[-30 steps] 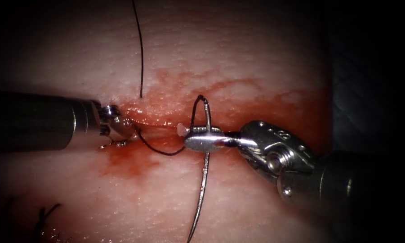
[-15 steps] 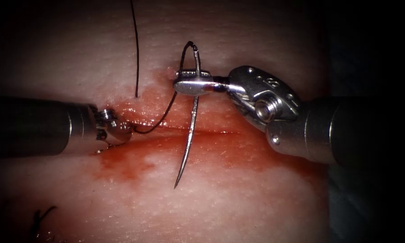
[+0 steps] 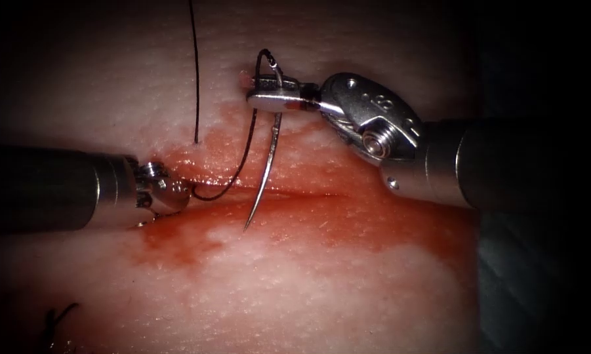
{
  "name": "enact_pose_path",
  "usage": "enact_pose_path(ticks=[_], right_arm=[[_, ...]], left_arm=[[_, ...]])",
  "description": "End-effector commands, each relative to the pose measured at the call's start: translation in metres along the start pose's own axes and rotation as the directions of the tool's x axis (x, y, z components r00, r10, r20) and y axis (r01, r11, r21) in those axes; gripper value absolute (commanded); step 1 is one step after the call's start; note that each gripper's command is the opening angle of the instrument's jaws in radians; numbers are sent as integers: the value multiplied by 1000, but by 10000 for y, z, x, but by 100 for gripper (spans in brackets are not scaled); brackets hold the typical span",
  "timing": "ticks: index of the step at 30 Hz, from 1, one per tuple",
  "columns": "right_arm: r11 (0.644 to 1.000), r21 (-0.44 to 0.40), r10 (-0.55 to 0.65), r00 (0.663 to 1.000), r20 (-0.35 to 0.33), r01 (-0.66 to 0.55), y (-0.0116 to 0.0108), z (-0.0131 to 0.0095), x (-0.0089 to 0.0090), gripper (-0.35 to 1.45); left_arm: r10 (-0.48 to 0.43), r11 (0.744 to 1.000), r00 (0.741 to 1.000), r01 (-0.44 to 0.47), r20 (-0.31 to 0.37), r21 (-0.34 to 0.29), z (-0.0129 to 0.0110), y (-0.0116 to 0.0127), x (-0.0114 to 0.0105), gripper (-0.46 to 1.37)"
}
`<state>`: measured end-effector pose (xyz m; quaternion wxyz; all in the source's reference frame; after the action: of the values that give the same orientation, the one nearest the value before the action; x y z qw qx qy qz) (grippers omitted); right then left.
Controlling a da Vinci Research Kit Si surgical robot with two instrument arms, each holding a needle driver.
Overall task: Wound Closure
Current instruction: Throw the needle through the tissue beneth the incision with the right driver
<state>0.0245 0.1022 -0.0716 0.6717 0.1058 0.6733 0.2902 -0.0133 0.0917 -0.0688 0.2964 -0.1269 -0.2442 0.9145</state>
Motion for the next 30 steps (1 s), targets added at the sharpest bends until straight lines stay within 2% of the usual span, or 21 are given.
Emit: enact_pose_path(ticks=[1, 13, 30], right_arm=[[999, -10, -36, 999, 3, 36, 3, 1, -1, -35], [975, -16, -219, 975, 25, 220, 13, 24, -13, -35], [959, -8, -283, 958, 39, 283, -7, 36, -41, -35]], left_arm=[[0, 1000, 1000, 0, -7, 2, 0, 0, 0, 125], [0, 1000, 1000, 0, -6, 1, -1, 2, -1, 121], [0, 1000, 1000, 0, -5, -1, -3, 5, -1, 122]])
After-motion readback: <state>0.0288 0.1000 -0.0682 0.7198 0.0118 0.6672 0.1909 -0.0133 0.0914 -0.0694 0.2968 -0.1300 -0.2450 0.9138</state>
